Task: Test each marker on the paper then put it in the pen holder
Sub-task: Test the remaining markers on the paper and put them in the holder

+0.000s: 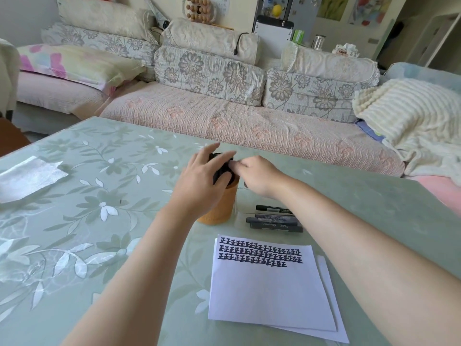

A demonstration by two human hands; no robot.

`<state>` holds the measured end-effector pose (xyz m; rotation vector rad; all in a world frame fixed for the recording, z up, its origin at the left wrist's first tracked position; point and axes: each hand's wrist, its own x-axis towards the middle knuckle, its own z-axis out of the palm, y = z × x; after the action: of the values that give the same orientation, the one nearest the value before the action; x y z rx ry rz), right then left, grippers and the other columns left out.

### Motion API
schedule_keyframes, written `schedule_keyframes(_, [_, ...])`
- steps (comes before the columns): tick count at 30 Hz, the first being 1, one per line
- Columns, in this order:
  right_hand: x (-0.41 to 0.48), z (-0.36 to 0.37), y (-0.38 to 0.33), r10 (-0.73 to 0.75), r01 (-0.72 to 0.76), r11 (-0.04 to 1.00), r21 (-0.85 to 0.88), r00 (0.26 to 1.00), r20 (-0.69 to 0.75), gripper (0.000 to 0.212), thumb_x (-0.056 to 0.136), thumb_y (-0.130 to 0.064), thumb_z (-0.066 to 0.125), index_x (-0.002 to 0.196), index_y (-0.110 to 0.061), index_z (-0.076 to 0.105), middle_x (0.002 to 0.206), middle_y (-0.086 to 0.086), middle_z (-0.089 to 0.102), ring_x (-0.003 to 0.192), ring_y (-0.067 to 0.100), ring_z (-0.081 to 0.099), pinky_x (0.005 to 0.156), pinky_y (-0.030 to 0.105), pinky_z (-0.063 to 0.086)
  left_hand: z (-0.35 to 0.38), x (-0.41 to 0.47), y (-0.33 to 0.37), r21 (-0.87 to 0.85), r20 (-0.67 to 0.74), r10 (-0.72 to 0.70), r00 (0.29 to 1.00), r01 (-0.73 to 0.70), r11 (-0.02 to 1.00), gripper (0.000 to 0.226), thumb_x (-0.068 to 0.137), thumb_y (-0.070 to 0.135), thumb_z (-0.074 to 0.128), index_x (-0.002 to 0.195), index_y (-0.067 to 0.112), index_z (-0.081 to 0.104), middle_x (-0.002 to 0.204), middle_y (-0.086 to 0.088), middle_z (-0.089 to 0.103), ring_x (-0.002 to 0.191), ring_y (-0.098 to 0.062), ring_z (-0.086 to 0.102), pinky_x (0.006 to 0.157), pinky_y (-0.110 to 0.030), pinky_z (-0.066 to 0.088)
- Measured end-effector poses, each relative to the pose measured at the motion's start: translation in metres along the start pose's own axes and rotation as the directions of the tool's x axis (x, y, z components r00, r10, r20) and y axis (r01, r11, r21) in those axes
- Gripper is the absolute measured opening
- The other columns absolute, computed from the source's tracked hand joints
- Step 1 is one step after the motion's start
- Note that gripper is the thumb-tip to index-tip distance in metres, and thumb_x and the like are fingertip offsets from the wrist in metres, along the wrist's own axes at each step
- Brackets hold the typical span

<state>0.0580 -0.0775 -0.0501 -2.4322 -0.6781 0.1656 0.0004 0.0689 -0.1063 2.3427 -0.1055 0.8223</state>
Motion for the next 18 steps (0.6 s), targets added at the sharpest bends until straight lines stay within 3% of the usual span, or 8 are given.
schedule_keyframes(2, [0.0, -0.007, 0.011, -0.003, 0.003, 1.0, -0.009, 1.0, 0.022, 0.044, 0.103, -0.039, 0.042, 0.091, -0.003, 0.063, 0.085, 0.012, 0.063, 0.065, 0.016, 0.053, 0.073, 0.037, 0.046, 0.003, -0.001, -0.001, 0.084, 0.009, 0.046, 0.999, -0.046, 0.995, 0.041, 0.092, 0.03, 0.05, 0.132, 0.034, 0.055, 0.141, 0.006, 0.046, 0.131, -0.019, 0.036, 0.102, -0.045, 0.04])
schedule_keyframes(5, [-0.005, -0.021, 0.038, 0.016, -0.018, 0.997, -0.072, 0.999, -0.033, 0.023, 0.1, -0.026, 0.05, 0.11, -0.021, 0.071, 0.099, -0.008, 0.066, 0.069, 0.001, 0.054, 0.075, 0.027, 0.044, 0.004, 0.0, 0.0, 0.14, -0.008, 0.033, 0.999, -0.032, 0.99, 0.037, 0.094, 0.029, 0.053, 0.131, 0.03, 0.057, 0.138, 0.006, 0.049, 0.131, -0.019, 0.036, 0.099, -0.047, 0.043])
schedule_keyframes(7, [-0.009, -0.029, 0.06, 0.057, -0.063, 0.964, -0.259, 0.998, -0.031, 0.022, 0.096, -0.021, 0.054, 0.104, -0.027, 0.073, 0.102, -0.01, 0.069, 0.079, 0.003, 0.059, 0.075, 0.023, 0.044, 0.003, 0.001, 0.002, 0.146, -0.003, -0.001, 1.0, 0.001, 0.989, 0.038, 0.094, 0.032, 0.054, 0.132, 0.03, 0.056, 0.14, 0.007, 0.048, 0.132, -0.018, 0.034, 0.101, -0.044, 0.042])
schedule_keyframes(10, [-0.013, -0.029, 0.091, 0.157, -0.127, 0.84, -0.527, 0.988, 0.013, 0.023, 0.09, -0.018, 0.06, 0.099, -0.033, 0.074, 0.109, -0.009, 0.071, 0.101, 0.016, 0.064, 0.088, 0.031, 0.052, 0.002, 0.001, 0.003, 0.193, 0.028, 0.008, 1.0, -0.014, 0.981, 0.045, 0.091, 0.028, 0.058, 0.135, 0.03, 0.052, 0.139, 0.007, 0.048, 0.133, -0.019, 0.033, 0.098, -0.044, 0.044])
schedule_keyframes(14, [-0.016, -0.024, 0.106, 0.204, -0.121, 0.737, -0.665, 0.978, 0.047, 0.028, 0.085, -0.014, 0.065, 0.103, -0.033, 0.074, 0.109, -0.007, 0.07, 0.098, 0.02, 0.064, 0.078, 0.031, 0.054, -0.002, 0.0, 0.006, 0.222, 0.008, -0.006, 1.0, 0.004, 0.975, 0.052, 0.088, 0.029, 0.06, 0.138, 0.027, 0.047, 0.139, 0.006, 0.048, 0.133, -0.02, 0.034, 0.101, -0.045, 0.041])
schedule_keyframes(18, [-0.01, -0.018, 0.113, 0.177, -0.081, 0.716, -0.693, 0.982, 0.068, 0.036, 0.083, -0.009, 0.065, 0.11, -0.032, 0.072, 0.113, -0.006, 0.069, 0.101, 0.021, 0.063, 0.074, 0.028, 0.05, -0.006, -0.007, 0.026, 0.257, -0.138, 0.163, 0.977, -0.124, 0.958, 0.04, 0.085, 0.022, 0.06, 0.125, 0.022, 0.059, 0.127, 0.003, 0.055, 0.12, -0.022, 0.043, 0.095, -0.039, 0.039])
